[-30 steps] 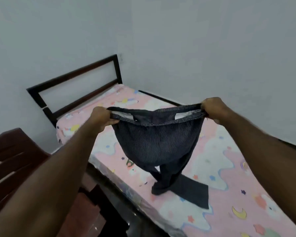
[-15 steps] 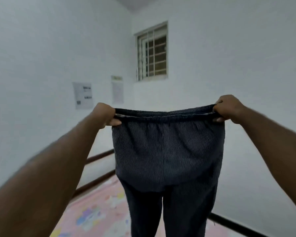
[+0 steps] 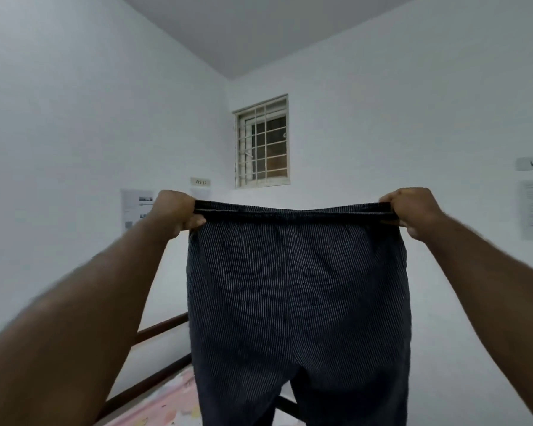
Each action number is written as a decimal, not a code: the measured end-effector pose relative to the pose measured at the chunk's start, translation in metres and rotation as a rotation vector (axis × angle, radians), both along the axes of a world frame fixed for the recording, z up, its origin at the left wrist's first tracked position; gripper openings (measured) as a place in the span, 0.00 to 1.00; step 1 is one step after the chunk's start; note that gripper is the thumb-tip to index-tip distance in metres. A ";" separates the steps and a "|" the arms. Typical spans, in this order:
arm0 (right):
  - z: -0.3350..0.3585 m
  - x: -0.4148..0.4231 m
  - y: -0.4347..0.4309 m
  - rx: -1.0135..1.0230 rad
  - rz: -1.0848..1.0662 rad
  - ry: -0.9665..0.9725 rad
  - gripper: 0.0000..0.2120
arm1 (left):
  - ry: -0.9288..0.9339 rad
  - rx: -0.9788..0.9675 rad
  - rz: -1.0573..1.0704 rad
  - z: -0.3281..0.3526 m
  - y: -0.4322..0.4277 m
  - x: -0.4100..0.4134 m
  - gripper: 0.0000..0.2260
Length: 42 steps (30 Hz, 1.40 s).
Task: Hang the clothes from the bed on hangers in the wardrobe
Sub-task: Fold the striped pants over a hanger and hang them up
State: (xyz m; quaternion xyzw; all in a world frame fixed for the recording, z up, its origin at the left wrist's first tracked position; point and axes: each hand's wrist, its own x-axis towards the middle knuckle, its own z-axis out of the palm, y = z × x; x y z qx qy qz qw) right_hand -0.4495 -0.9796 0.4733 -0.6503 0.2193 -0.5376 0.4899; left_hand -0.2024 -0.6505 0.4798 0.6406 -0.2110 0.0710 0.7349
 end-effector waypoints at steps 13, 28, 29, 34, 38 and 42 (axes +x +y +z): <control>-0.012 0.000 -0.011 -0.312 -0.081 0.177 0.02 | -0.320 0.185 0.063 -0.014 0.009 0.019 0.05; -0.022 0.022 0.090 -0.352 0.588 -0.010 0.14 | -0.656 0.122 -0.637 -0.026 -0.029 -0.076 0.06; -0.027 0.026 0.101 -0.364 0.651 0.035 0.13 | -0.668 0.164 -0.653 -0.034 -0.038 -0.079 0.05; -0.044 0.030 0.126 -0.339 0.847 0.121 0.13 | -0.562 0.245 -0.776 -0.059 -0.048 -0.079 0.13; -0.049 0.034 0.131 -0.249 0.919 0.134 0.12 | -0.458 0.282 -0.833 -0.069 -0.046 -0.079 0.13; -0.054 0.036 0.133 -0.311 0.824 0.188 0.09 | -0.420 0.286 -0.813 -0.075 -0.046 -0.079 0.18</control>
